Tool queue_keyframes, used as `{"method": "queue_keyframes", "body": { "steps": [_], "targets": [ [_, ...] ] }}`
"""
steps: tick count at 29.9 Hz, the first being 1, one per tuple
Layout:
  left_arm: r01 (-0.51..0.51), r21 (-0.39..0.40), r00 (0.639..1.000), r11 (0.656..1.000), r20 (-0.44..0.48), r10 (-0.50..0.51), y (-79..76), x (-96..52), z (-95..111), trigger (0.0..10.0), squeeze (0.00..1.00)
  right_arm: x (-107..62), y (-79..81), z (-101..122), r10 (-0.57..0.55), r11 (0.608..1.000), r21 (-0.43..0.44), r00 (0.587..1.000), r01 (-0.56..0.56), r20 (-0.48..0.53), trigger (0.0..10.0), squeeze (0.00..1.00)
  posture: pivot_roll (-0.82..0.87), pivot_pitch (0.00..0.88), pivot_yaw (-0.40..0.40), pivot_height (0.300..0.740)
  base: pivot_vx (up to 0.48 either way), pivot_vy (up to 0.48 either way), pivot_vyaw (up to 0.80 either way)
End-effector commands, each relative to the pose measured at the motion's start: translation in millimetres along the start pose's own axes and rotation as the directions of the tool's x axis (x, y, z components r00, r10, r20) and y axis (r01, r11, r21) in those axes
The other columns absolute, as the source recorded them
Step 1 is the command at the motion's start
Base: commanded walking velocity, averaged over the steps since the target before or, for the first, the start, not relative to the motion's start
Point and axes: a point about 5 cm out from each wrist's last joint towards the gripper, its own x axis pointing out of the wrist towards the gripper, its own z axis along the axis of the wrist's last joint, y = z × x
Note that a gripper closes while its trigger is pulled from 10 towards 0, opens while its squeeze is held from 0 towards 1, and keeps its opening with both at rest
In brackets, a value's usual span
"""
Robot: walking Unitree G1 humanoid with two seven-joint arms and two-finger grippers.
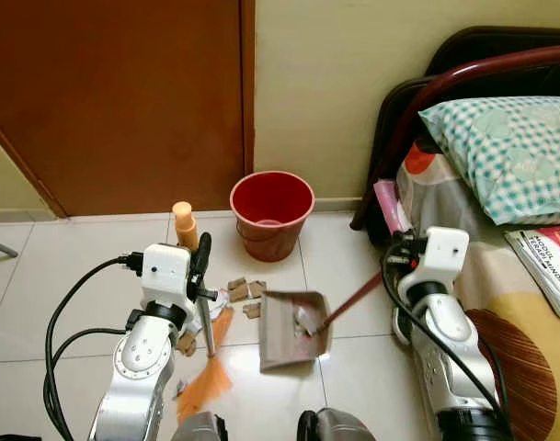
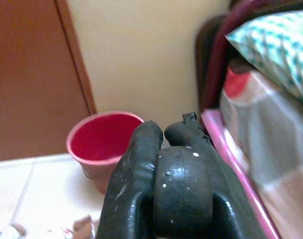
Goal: Sweep floor
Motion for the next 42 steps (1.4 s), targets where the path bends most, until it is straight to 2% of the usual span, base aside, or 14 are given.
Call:
{"method": "queue_keyframes", "body": {
  "steps": [1, 7, 16, 21, 22, 26, 32, 34, 35, 36, 37, 38, 40, 42],
  "targets": [
    [-0.045, 0.039, 0.998, 0.998, -0.045, 0.047, 6.6, -1.6, -6.8, 10.0, 0.00, 8.3, 9.3, 21.6, 0.062, 0.998, 0.011, 0.995, -0.063, 0.082, 10.0, 0.00, -0.02, 0.102, -0.045, 0.740, 0.000, 0.000, 0.00],
    [-0.074, 0.043, 0.996, 0.996, -0.054, 0.076, 9.1, -2.5, -7.7, 10.0, 0.00, 27.5, 26.1, 51.1, 0.195, 0.980, -0.004, 0.970, -0.197, 0.148, 10.0, 0.00, -0.01, 0.110, -0.042, 0.740, 0.000, 0.000, 0.00],
    [-0.058, -0.005, 0.998, 0.998, -0.036, 0.058, -1.5, 4.4, -5.1, 10.0, 0.00, 46.1, 45.7, 72.5, 0.280, 0.959, -0.013, 0.937, -0.284, 0.209, 10.0, 0.00, -0.02, 0.111, -0.057, 0.740, 0.000, 0.000, 0.00],
    [-0.057, -0.007, 0.998, 0.998, -0.035, 0.057, -2.9, 5.2, -5.0, 10.0, 0.00, 48.8, 49.9, 78.1, 0.296, 0.954, -0.012, 0.929, -0.301, 0.223, 10.0, 0.00, -0.02, 0.110, -0.061, 0.740, 0.000, 0.000, 0.00],
    [-0.054, -0.010, 0.998, 0.998, -0.036, 0.054, -5.4, 5.9, -5.8, 10.0, 0.00, 56.3, 58.4, 94.3, 0.319, 0.943, 0.013, 0.912, -0.334, 0.256, 10.0, 0.00, -0.02, 0.111, -0.070, 0.740, 0.000, 0.000, 0.00],
    [-0.052, -0.020, 0.998, 0.998, -0.035, 0.051, -8.5, 7.1, -6.2, 10.0, 0.00, 64.1, 69.8, 119.4, 0.353, 0.922, 0.046, 0.885, -0.384, 0.303, 10.0, 0.00, -0.02, 0.110, -0.074, 0.740, 0.000, 0.000, 0.00],
    [-0.053, -0.026, 0.998, 0.998, -0.033, 0.052, -10.4, 7.6, -6.3, 10.0, 0.00, 66.7, 73.8, 130.5, 0.363, 0.911, 0.075, 0.872, -0.407, 0.328, 10.0, 0.00, -0.02, 0.109, -0.075, 0.740, 0.000, 0.000, 0.00],
    [-0.052, -0.027, 0.998, 0.998, -0.033, 0.051, -11.0, 8.2, -6.2, 10.0, 0.00, 68.2, 74.6, 137.0, 0.363, 0.910, 0.067, 0.865, -0.408, 0.346, 10.0, 0.00, -0.02, 0.109, -0.073, 0.740, 0.000, 0.000, 0.00],
    [-0.049, -0.028, 0.998, 0.998, -0.032, 0.048, -11.6, 9.4, -6.3, 10.0, 0.00, 70.8, 74.2, 149.3, 0.348, 0.917, 0.046, 0.852, -0.396, 0.391, 10.0, 0.00, -0.02, 0.108, -0.070, 0.740, 0.000, 0.000, 0.00],
    [-0.049, -0.028, 0.998, 0.998, -0.032, 0.048, -11.6, 9.4, -6.3, 10.0, 0.00, 70.8, 74.2, 149.3, 0.348, 0.917, 0.046, 0.852, -0.396, 0.391, 10.0, 0.00, -0.02, 0.108, -0.070, 0.740, 0.000, 0.000, 0.00],
    [-0.046, -0.029, 0.998, 0.998, -0.032, 0.045, -12.1, 10.1, -6.3, 10.0, 0.00, 72.3, 73.3, 158.8, 0.334, 0.926, 0.016, 0.840, -0.376, 0.428, 10.0, 0.00, -0.02, 0.108, -0.070, 0.740, 0.000, 0.000, 0.00],
    [-0.046, -0.029, 0.998, 0.998, -0.032, 0.045, -12.1, 10.1, -6.3, 10.0, 0.00, 72.3, 73.3, 158.8, 0.334, 0.926, 0.016, 0.840, -0.376, 0.428, 10.0, 0.00, -0.02, 0.108, -0.070, 0.740, 0.000, 0.000, 0.00],
    [-0.042, -0.031, 0.999, 0.999, -0.029, 0.041, -13.2, 11.6, -5.9, 10.0, 0.00, 72.7, 74.8, 178.2, 0.327, 0.940, -0.085, 0.800, -0.331, 0.503, 10.0, 0.00, -0.02, 0.107, -0.069, 0.740, 0.000, 0.000, 0.00],
    [-0.040, -0.031, 0.999, 0.999, -0.027, 0.039, -13.5, 12.9, -5.4, 10.0, 0.00, 72.2, 80.0, 193.2, 0.327, 0.944, -0.147, 0.765, -0.297, 0.555, 10.0, 0.00, -0.01, 0.104, -0.067, 0.740, 0.000, 0.000, 0.00]
  ]
}}
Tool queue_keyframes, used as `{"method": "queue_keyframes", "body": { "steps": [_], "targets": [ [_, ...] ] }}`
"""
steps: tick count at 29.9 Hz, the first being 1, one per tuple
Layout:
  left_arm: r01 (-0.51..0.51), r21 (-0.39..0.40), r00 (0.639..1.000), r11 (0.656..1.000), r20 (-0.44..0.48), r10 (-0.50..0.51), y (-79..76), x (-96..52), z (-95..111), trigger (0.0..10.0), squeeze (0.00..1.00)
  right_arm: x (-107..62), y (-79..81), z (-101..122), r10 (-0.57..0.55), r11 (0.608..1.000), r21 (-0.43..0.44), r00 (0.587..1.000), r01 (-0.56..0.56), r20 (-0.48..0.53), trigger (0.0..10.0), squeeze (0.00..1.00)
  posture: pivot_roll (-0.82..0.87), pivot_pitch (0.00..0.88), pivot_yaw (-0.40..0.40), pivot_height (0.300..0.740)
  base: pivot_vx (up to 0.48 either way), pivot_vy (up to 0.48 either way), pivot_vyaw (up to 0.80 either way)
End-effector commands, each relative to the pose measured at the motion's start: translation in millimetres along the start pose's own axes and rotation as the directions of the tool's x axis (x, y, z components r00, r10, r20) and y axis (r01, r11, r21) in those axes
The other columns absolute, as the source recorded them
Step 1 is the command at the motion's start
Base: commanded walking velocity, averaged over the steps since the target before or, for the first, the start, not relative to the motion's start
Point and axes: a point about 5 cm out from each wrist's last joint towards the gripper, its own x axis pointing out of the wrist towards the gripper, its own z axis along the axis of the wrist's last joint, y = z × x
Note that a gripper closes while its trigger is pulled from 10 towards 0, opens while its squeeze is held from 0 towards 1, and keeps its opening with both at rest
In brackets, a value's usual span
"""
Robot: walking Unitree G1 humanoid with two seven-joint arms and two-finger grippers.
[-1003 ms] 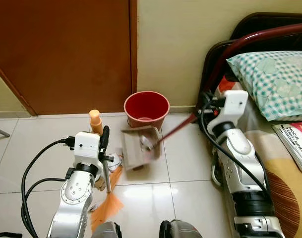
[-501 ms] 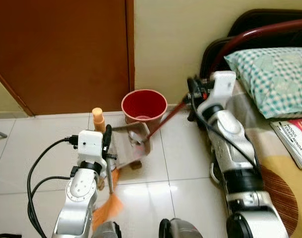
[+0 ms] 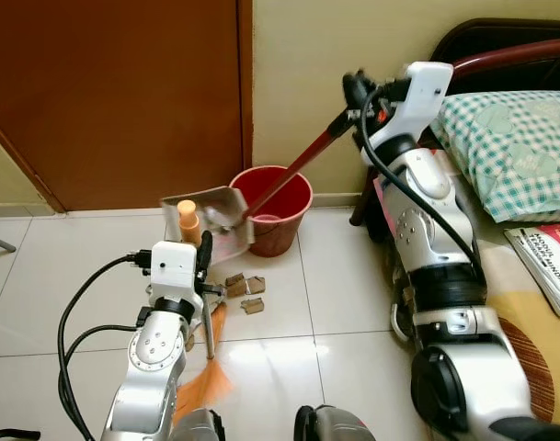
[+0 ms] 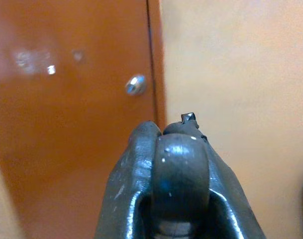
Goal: Sweep floor
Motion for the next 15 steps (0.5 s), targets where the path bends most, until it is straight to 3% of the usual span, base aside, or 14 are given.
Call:
{"method": "queue_keyframes", "body": {
  "steps": [1, 5, 10, 15],
  "targets": [
    [0.007, 0.003, 1.000, 1.000, -0.008, -0.007, -3.4, 0.8, -1.3, 10.0, 0.00, 14.4, 6.8, 40.0, 0.017, 0.994, -0.111, 0.982, 0.004, 0.187, 10.0, 0.00, -0.01, 0.104, -0.067, 0.740, 0.000, 0.000, 0.00],
    [0.007, 0.003, 1.000, 1.000, -0.006, -0.007, -3.6, 0.9, -0.5, 10.0, 0.00, 17.7, 11.1, 46.4, 0.028, 0.988, -0.151, 0.976, 0.005, 0.218, 10.0, 0.00, -0.01, 0.104, -0.067, 0.740, 0.000, 0.000, 0.00],
    [0.006, 0.005, 1.000, 1.000, -0.004, -0.006, -2.9, 0.8, -0.4, 10.0, 0.00, 22.2, 28.5, 59.3, 0.093, 0.956, -0.292, 0.950, -0.002, 0.299, 10.0, 0.00, 0.00, 0.101, -0.067, 0.740, 0.000, 0.000, 0.00],
    [0.009, 0.004, 1.000, 1.000, 0.001, -0.009, -4.5, 1.2, 0.2, 10.0, 0.00, 22.2, 44.0, 51.6, 0.155, 0.926, -0.376, 0.936, -0.026, 0.317, 10.0, 0.00, 0.00, 0.101, -0.067, 0.740, 0.000, 0.000, 0.00]
  ]
}}
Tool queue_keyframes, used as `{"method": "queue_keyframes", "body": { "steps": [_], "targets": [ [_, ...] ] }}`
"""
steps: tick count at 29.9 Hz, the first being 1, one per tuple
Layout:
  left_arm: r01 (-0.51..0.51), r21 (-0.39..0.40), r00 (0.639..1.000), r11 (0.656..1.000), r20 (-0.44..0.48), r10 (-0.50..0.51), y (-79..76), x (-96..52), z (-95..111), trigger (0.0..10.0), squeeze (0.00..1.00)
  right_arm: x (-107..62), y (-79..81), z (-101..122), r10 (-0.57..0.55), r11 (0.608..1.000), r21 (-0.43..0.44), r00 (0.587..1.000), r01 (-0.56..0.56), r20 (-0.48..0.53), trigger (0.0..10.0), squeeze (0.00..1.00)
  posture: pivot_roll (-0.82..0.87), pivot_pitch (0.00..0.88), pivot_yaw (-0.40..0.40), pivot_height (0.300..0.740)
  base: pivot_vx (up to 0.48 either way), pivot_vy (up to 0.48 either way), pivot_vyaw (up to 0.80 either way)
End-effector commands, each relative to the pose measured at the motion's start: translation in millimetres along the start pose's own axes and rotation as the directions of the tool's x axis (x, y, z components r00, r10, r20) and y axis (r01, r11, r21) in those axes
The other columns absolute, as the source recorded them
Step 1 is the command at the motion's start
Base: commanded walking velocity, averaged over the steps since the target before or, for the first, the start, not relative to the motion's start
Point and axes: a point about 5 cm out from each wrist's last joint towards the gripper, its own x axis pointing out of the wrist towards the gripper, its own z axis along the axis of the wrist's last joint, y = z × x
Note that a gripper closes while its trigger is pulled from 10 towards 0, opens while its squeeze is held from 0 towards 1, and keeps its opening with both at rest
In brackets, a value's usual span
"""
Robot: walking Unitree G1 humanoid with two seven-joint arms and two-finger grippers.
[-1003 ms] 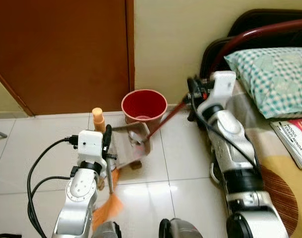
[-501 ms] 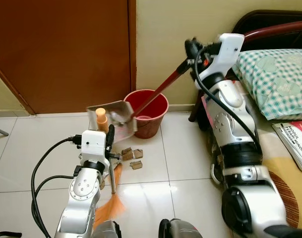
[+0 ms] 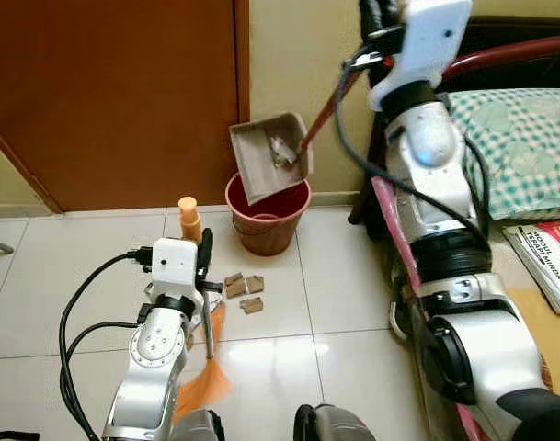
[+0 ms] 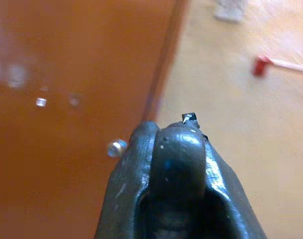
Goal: Sweep floor
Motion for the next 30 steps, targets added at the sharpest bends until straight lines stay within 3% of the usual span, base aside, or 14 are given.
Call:
{"method": "queue_keyframes", "body": {
  "steps": [1, 2, 3, 5, 9, 12, 15, 19, 24, 30],
  "targets": [
    [0.006, 0.001, 1.000, 1.000, -0.005, -0.006, -2.7, -0.4, -1.4, 10.0, 0.00, 7.1, -1.0, 14.9, -0.002, 0.999, -0.040, 0.996, 0.006, 0.090, 10.0, 0.00, 0.00, 0.101, -0.067, 0.740, 0.000, 0.000, 0.00],
    [0.008, 0.001, 1.000, 1.000, -0.004, -0.008, -3.2, 0.1, -1.2, 10.0, 0.00, 4.8, 9.2, 11.6, 0.036, 0.996, -0.081, 0.994, -0.027, 0.107, 10.0, 0.00, 0.00, 0.100, -0.069, 0.740, 0.000, 0.000, 0.00],
    [0.008, 0.001, 1.000, 1.000, -0.004, -0.008, -3.2, 0.1, -1.2, 10.0, 0.00, 4.8, 9.2, 11.6, 0.036, 0.996, -0.081, 0.994, -0.027, 0.107, 10.0, 0.00, 0.00, 0.100, -0.069, 0.740, 0.000, 0.000, 0.00],
    [0.010, 0.000, 1.000, 1.000, -0.004, -0.010, -4.3, 0.3, -1.4, 10.0, 0.00, -4.7, 32.4, 4.7, 0.114, 0.983, -0.157, 0.984, -0.093, 0.134, 10.0, 0.00, 0.01, 0.104, -0.069, 0.740, 0.000, 0.000, 0.00],
    [0.011, 0.000, 1.000, 1.000, -0.004, -0.011, -5.2, 0.1, -1.3, 10.0, 0.00, -11.5, 45.3, -2.7, 0.156, 0.974, -0.186, 0.979, -0.130, 0.133, 10.0, 0.00, 0.01, 0.109, -0.073, 0.740, 0.000, 0.000, 0.00],
    [0.008, -0.001, 1.000, 1.000, -0.004, -0.008, -5.6, -0.9, -1.3, 10.0, 0.00, -23.2, 67.4, -9.4, 0.237, 0.947, -0.258, 0.959, -0.193, 0.155, 10.0, 0.00, 0.02, 0.111, -0.074, 0.740, 0.000, 0.000, 0.00],
    [0.006, -0.001, 1.000, 1.000, -0.004, -0.006, -5.6, -1.5, -1.6, 10.0, 0.00, -29.1, 78.0, -13.1, 0.281, 0.932, -0.279, 0.946, -0.229, 0.160, 10.0, 0.00, 0.02, 0.111, -0.074, 0.740, 0.000, 0.000, 0.00],
    [0.009, -0.001, 1.000, 1.000, -0.003, -0.009, -6.7, -2.2, -1.3, 10.0, 0.00, -50.0, 106.5, -25.6, 0.395, 0.896, -0.277, 0.908, -0.348, 0.137, 10.0, 0.00, 0.02, 0.118, -0.077, 0.740, 0.000, 0.000, 0.00],
    [0.010, -0.001, 1.000, 1.000, -0.001, -0.010, -7.7, -1.9, -0.7, 10.0, 0.00, -60.2, 113.3, -28.7, 0.421, 0.882, -0.296, 0.895, -0.366, 0.150, 10.0, 0.00, 0.03, 0.120, -0.078, 0.740, 0.000, 0.000, 0.00],
    [0.009, 0.003, 1.000, 1.000, 0.005, -0.009, -7.0, -0.8, 0.5, 10.0, 0.00, -45.1, 100.6, -4.7, 0.331, 0.925, -0.285, 0.903, -0.253, 0.273, 10.0, 0.00, 0.02, 0.119, -0.074, 0.740, 0.000, 0.000, 0.00]
  ]
}}
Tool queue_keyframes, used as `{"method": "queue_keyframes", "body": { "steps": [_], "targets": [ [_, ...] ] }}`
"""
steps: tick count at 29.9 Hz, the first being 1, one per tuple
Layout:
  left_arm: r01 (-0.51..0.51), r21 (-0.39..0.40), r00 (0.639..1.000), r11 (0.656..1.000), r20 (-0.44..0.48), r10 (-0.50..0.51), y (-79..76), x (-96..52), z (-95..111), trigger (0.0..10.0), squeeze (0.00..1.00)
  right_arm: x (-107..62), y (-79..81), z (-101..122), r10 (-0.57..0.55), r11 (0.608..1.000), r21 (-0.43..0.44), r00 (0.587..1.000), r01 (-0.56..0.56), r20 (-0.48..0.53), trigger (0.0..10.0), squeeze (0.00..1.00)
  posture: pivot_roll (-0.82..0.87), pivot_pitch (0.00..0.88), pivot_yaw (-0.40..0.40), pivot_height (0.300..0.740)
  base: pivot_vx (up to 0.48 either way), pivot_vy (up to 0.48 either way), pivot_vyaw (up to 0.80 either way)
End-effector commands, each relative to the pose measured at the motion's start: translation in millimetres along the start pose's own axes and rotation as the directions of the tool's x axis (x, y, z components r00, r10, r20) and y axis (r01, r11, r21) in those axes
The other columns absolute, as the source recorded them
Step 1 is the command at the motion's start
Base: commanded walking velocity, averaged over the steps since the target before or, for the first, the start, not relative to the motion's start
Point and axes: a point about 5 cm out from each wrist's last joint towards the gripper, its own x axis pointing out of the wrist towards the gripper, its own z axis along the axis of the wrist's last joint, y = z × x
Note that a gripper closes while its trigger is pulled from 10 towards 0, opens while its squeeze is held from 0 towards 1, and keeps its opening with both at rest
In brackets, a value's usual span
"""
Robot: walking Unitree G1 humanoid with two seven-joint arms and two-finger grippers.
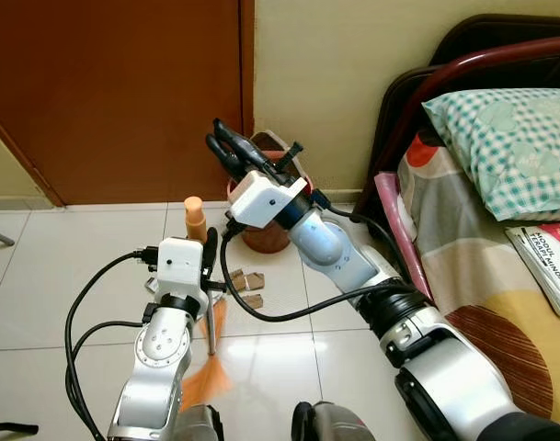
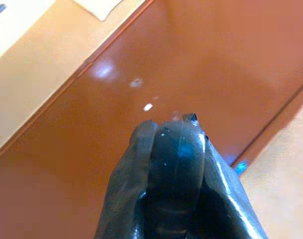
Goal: Sweep floor
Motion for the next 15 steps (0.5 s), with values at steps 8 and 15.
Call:
{"method": "queue_keyframes", "body": {
  "steps": [8, 15],
  "targets": [
    [0.002, 0.010, 1.000, 1.000, 0.008, -0.002, -0.2, 1.1, 1.3, 10.0, 0.00, 37.5, -80.4, 39.5, -0.356, 0.928, 0.161, 0.928, 0.337, 0.112, 10.0, 0.00, 0.03, 0.113, -0.069, 0.740, 0.000, 0.000, 0.00],
    [-0.001, 0.022, 1.000, 1.000, 0.004, 0.001, 5.2, -0.2, 0.0, 10.0, 0.00, 4.9, -105.0, 7.5, -0.426, 0.772, 0.433, 0.885, 0.465, -0.190, 10.0, 0.00, 0.02, 0.107, -0.063, 0.740, 0.000, 0.000, 0.00]
  ]
}}
